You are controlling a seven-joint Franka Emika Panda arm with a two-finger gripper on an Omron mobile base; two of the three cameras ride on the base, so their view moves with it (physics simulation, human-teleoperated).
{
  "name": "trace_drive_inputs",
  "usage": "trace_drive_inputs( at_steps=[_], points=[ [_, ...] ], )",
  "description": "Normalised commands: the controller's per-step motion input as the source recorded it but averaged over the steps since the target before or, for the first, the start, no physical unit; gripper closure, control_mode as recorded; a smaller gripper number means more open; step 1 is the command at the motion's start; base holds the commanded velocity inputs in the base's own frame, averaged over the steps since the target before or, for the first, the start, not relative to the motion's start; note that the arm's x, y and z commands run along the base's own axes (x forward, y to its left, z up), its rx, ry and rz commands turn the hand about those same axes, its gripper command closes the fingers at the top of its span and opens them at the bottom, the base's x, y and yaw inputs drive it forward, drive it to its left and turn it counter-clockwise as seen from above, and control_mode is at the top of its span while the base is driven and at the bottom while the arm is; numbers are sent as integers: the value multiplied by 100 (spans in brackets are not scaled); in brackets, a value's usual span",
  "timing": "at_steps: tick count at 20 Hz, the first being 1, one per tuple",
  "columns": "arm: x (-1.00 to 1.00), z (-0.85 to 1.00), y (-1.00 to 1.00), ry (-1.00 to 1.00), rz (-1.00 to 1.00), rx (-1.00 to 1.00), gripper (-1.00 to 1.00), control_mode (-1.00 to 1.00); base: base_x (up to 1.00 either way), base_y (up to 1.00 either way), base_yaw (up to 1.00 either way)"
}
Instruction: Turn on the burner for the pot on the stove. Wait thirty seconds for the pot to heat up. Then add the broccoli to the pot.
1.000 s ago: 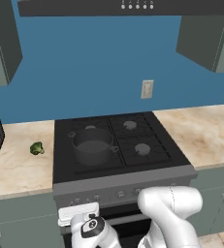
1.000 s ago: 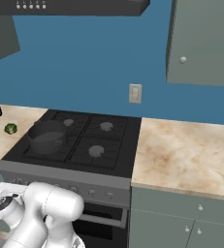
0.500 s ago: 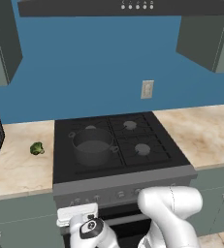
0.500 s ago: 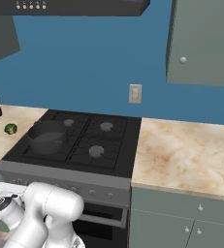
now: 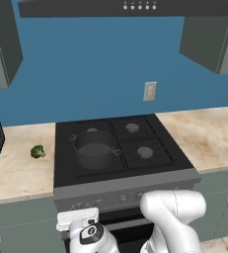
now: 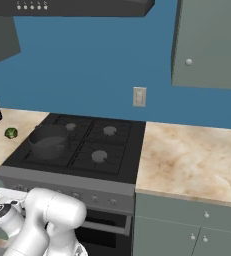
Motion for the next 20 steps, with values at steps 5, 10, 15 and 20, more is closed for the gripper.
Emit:
trace_drive_inputs(
  at_steps=[5,10,15,20],
  points=[
    [38,0,0,0,0,0,100,-100,0,0,0],
    [13,8,8,0,2,-3,100,-100,0,0,0],
    [9,22,2,0,21,-7,100,-100,0,0,0],
    [4,18,0,0,34,-8,100,-100,0,0,0]
  ],
)
